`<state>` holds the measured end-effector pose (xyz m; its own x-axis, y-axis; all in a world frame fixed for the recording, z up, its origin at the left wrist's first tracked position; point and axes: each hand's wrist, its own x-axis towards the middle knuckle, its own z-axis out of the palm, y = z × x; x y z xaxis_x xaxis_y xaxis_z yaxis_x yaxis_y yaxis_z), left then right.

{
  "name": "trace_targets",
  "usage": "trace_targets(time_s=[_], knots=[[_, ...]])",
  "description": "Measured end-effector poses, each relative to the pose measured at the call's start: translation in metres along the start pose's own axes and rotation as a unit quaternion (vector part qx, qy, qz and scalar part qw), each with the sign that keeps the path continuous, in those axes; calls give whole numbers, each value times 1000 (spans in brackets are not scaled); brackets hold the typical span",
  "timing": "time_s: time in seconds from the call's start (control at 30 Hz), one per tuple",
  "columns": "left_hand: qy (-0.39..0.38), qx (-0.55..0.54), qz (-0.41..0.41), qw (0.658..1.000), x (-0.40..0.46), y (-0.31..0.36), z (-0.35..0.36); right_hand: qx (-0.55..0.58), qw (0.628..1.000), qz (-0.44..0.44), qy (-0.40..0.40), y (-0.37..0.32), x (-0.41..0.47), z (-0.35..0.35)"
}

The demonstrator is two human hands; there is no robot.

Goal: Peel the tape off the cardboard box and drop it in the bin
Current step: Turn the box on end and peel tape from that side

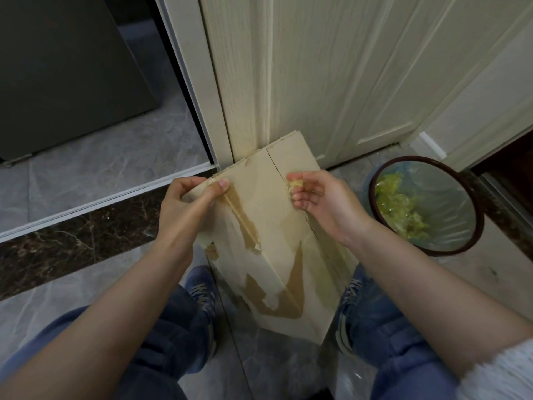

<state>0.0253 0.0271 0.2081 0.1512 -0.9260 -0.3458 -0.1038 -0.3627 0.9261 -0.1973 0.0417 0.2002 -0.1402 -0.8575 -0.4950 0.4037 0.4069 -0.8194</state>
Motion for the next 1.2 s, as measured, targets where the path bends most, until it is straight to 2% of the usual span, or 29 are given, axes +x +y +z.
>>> trace_targets(time_s=[0.03,0.1,0.2,0.4,0.47,0.53,0.6,0.73,0.87,1.0,1.13,1.2], knots=[[-3,-2,-1,1000,0,0,0,-31,999,-16,0,-1,0,0],[-7,-7,-3,1000,-1,0,1,-184,980,-74,9,-1,-1,-3],[-11,-11,-3,1000,-1,0,0,-387,902,-193,9,2,-2,-9],[-14,-16,-9,1000,0,-1,-1,-530,750,-396,20,17,7,-20],[-19,-16,-9,1000,0,-1,-1,-549,718,-426,19,16,7,-21],[-23,-15,-8,1000,-1,0,0,-562,708,-427,15,14,6,-20],[-25,-15,-10,1000,-2,0,0,-573,711,-407,28,13,4,-18],[-25,-9,-9,1000,-2,2,0,-546,751,-364,67,13,6,-19],[-25,3,-1,1000,-3,2,-1,-548,771,-317,71,10,5,-21],[-21,11,-2,1000,-2,0,-1,-508,836,-190,79,10,11,-26],[-25,23,-1,999,-3,2,-2,-344,930,-105,83,7,15,-26],[-31,26,1,999,-4,4,-1,-279,952,-91,91,6,14,-24]])
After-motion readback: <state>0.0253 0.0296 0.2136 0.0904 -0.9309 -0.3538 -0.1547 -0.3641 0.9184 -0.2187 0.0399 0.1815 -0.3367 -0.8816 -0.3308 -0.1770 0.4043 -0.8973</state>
